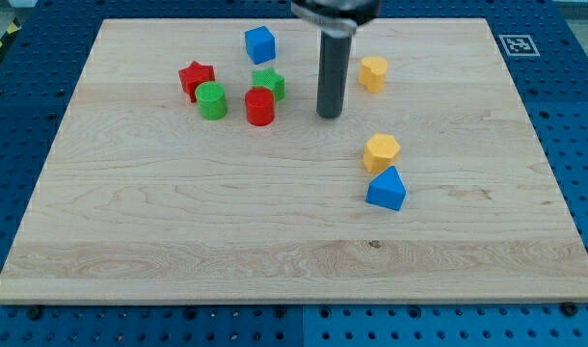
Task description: Move the blue cube a little bit
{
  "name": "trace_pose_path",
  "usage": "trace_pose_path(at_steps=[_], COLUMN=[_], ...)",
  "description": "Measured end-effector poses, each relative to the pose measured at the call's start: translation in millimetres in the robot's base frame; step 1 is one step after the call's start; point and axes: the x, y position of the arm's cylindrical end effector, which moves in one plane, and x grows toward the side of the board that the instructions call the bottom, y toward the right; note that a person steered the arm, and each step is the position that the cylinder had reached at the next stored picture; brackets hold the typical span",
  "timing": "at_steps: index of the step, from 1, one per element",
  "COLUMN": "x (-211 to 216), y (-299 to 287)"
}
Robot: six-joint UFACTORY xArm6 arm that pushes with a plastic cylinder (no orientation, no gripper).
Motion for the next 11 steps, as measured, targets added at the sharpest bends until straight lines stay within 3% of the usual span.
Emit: trace_pose_path(at_steps=[2,3,5,6,8,11], x=[-124.3,-168.5,-171.5,-170.4,-158.8,-89.3], y=[-0.3,-30.2,-153.2,-166.0,-129.0,-112.6])
